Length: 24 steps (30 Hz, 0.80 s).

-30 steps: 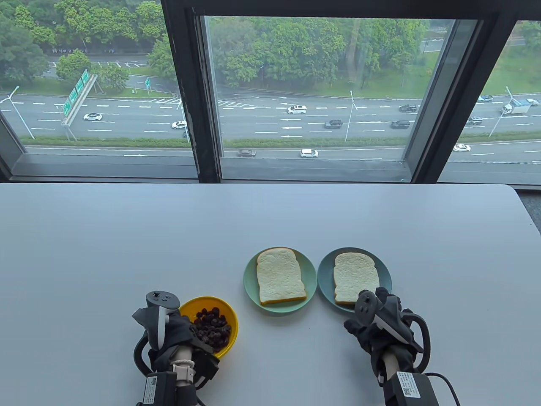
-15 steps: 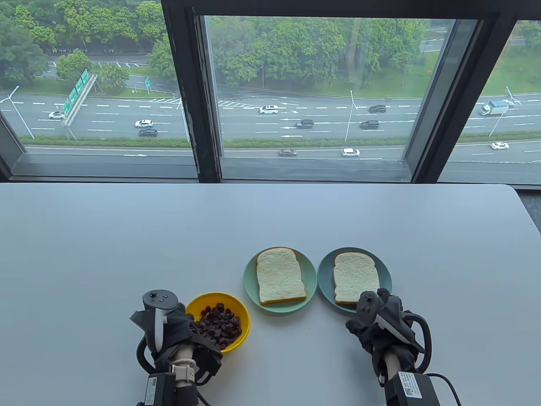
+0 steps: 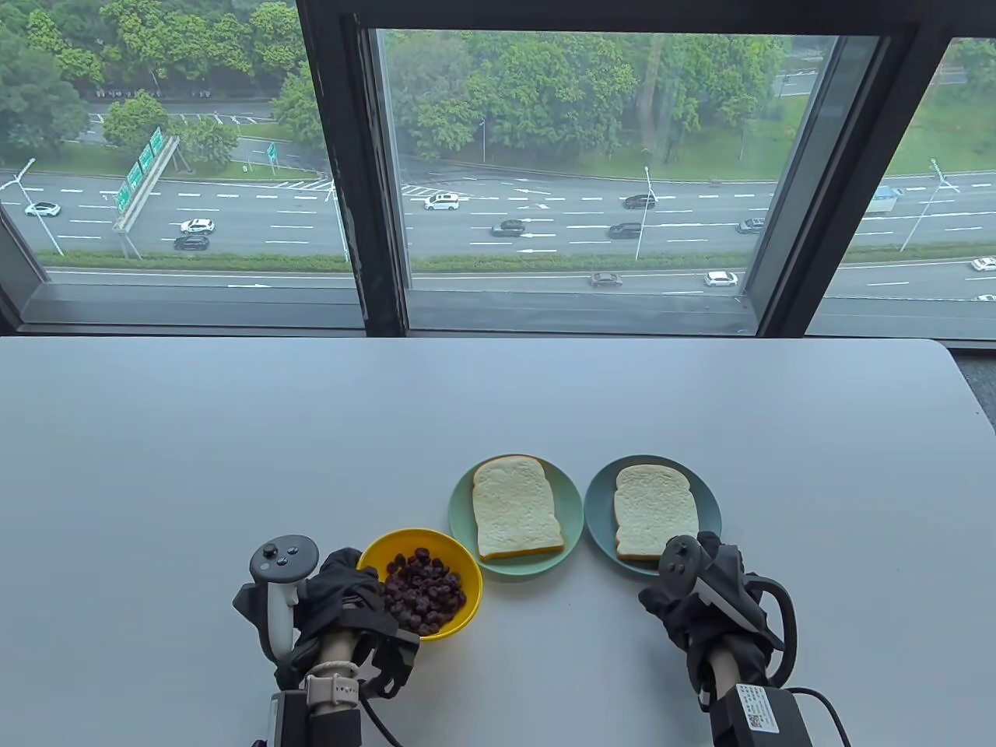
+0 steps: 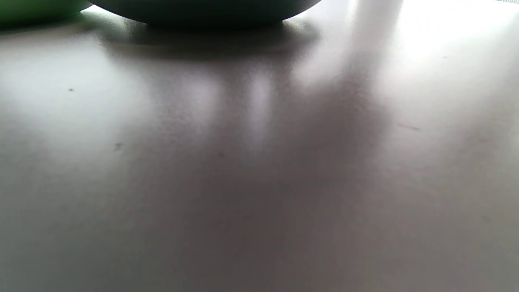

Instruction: Sprinkle cranberries onto toast

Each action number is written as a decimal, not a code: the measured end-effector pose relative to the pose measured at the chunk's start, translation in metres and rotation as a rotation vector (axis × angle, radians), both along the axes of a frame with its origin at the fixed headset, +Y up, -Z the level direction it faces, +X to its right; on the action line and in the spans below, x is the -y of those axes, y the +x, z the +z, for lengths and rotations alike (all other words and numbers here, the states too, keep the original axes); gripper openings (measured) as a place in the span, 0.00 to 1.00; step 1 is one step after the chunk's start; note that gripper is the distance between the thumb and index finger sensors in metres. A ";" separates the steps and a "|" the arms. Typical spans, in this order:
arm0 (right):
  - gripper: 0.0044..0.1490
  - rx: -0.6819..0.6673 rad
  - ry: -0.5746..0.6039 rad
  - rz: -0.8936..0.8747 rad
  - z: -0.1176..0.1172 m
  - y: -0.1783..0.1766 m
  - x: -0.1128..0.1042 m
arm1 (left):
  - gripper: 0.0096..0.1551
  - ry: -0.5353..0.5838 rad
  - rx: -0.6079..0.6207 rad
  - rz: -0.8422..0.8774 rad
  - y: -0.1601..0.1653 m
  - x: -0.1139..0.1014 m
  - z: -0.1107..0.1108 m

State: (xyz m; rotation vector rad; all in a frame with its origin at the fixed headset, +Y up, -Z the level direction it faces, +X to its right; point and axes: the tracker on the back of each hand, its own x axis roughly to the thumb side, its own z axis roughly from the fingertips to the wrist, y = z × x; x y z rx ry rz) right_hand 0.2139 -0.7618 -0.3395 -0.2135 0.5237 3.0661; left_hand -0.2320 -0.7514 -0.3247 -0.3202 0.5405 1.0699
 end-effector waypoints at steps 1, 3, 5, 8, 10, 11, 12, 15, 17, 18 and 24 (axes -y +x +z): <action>0.53 0.001 0.000 -0.001 0.000 0.000 0.000 | 0.30 0.012 0.010 0.024 0.003 0.000 0.000; 0.52 0.001 0.000 -0.002 0.000 0.000 0.000 | 0.30 0.029 0.034 0.061 0.008 0.000 -0.001; 0.53 0.001 -0.001 -0.003 0.000 0.000 0.000 | 0.30 0.034 0.053 0.090 0.013 0.000 -0.002; 0.52 0.002 0.000 -0.006 -0.001 0.001 0.000 | 0.30 0.038 0.081 0.122 0.022 0.000 -0.002; 0.52 0.002 0.000 -0.010 -0.001 0.001 0.000 | 0.30 0.037 0.104 0.135 0.028 0.000 -0.002; 0.53 0.002 0.002 -0.013 -0.001 0.001 0.000 | 0.30 0.038 0.124 0.145 0.031 0.000 -0.002; 0.53 0.001 0.007 -0.020 -0.002 0.000 -0.001 | 0.30 0.037 0.144 0.154 0.035 -0.001 -0.003; 0.53 -0.007 0.028 -0.042 -0.002 -0.002 -0.006 | 0.30 0.037 0.183 0.168 0.045 -0.002 -0.003; 0.53 -0.014 0.050 -0.055 -0.003 -0.004 -0.010 | 0.30 0.032 0.209 0.173 0.050 -0.002 -0.003; 0.53 -0.017 0.060 -0.059 -0.003 -0.006 -0.012 | 0.30 0.031 0.221 0.173 0.053 -0.002 -0.003; 0.53 -0.041 0.066 -0.044 -0.003 -0.012 -0.015 | 0.30 0.019 0.299 0.160 0.071 -0.002 -0.001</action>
